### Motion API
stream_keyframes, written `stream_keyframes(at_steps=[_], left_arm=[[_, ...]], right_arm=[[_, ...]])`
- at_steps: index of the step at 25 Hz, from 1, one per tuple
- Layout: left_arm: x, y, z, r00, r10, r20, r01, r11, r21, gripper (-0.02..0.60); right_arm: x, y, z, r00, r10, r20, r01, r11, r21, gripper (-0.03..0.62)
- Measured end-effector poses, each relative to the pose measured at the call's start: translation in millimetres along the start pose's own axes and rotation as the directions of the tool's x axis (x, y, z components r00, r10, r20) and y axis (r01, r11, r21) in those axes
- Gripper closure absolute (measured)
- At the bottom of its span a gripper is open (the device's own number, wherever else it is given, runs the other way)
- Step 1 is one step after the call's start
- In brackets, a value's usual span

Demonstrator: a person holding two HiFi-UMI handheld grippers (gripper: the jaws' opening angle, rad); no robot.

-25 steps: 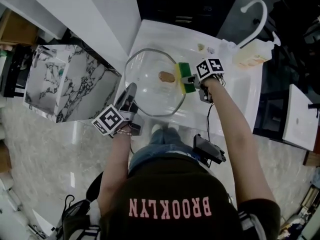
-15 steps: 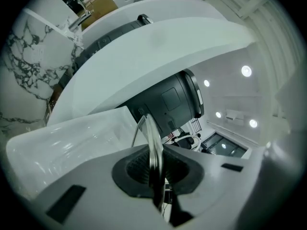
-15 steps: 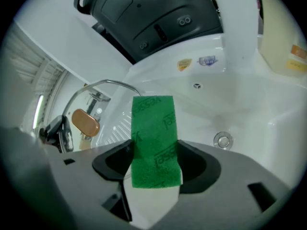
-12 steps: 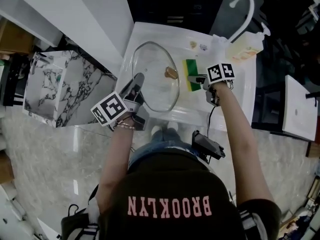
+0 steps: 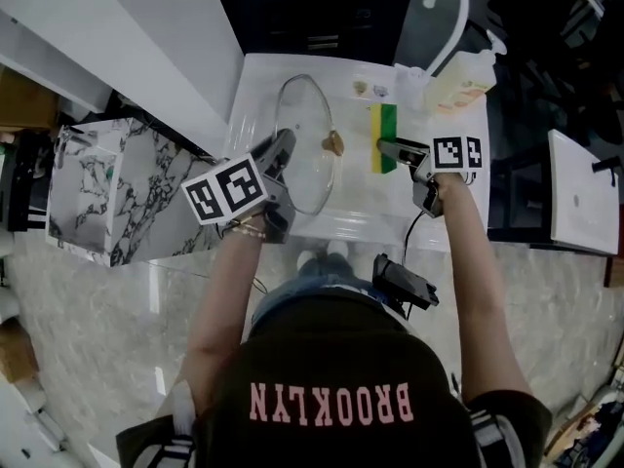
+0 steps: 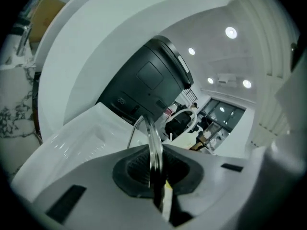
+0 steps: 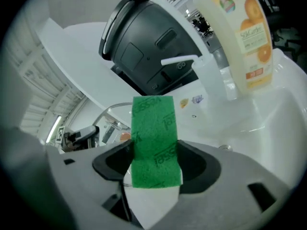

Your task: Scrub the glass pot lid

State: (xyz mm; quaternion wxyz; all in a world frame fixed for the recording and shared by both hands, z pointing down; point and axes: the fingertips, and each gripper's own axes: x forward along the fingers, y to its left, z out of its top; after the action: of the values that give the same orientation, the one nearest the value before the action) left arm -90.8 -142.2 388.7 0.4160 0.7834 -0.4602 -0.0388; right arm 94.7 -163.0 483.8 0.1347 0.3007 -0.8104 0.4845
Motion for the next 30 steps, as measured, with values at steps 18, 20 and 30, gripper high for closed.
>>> stream_keyframes(at_steps=[18,20,30], left_arm=[[92,-95,-70,0.861,-0.027,-0.508,0.312,0.816,0.486,0.557],[100,-104,-85,0.835,-0.024,-0.55,0.369,0.767,0.526,0.557],[127,-127,-154,0.712,0.111,-0.694,0.681,0.135,0.72,0.555]], right_arm=[[-104,-31,3,0.967,-0.103,0.232,0.091,0.994,0.061,0.319],[-118,-36,-3,0.958,-0.119,0.261,0.102,0.992,0.079,0.318],[-175,-60,-31,0.918,-0.196,0.345,0.141,0.974,0.177,0.319]])
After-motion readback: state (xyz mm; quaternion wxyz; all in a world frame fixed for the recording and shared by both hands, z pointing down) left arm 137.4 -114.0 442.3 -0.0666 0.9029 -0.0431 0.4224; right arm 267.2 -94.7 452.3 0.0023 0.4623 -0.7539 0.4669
